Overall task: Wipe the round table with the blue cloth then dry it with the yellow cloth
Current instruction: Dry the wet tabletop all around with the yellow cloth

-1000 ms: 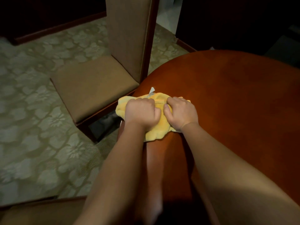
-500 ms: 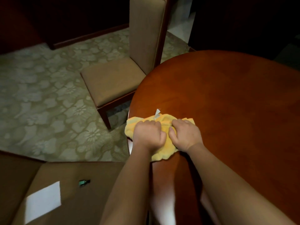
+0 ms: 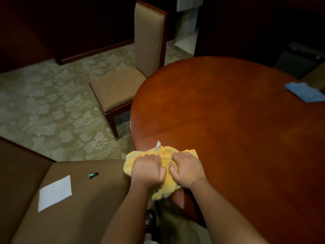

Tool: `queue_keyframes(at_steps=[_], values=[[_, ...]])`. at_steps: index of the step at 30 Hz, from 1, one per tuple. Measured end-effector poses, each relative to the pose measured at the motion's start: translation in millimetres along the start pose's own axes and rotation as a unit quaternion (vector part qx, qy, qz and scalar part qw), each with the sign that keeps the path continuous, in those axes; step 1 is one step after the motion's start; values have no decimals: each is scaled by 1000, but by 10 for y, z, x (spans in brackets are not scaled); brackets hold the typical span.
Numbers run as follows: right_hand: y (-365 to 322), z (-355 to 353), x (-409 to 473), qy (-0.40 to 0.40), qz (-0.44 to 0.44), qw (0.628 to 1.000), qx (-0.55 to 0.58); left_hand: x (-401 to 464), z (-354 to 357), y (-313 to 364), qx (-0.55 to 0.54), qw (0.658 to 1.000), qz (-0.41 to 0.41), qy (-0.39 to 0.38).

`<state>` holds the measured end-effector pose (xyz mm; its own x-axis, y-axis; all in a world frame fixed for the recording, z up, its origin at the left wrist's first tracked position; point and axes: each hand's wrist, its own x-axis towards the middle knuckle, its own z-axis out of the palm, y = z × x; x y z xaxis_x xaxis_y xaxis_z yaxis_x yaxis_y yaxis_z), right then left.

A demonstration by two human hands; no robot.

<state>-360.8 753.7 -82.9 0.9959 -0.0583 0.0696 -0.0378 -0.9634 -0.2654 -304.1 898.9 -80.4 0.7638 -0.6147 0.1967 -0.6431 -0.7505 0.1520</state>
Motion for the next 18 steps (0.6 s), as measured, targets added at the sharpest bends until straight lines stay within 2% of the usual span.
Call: queue_keyframes(at_steps=[8,13,18], values=[[-5,23,-257,31,10,999,2,-172,-34,96,-26,1000,2,-17],[77,93,-131,72,-16,997,0,-37,92,-33,-28,998,55,15],[153,130,79,99,-7,995,7,270,130,-154,-27,995,91,4]])
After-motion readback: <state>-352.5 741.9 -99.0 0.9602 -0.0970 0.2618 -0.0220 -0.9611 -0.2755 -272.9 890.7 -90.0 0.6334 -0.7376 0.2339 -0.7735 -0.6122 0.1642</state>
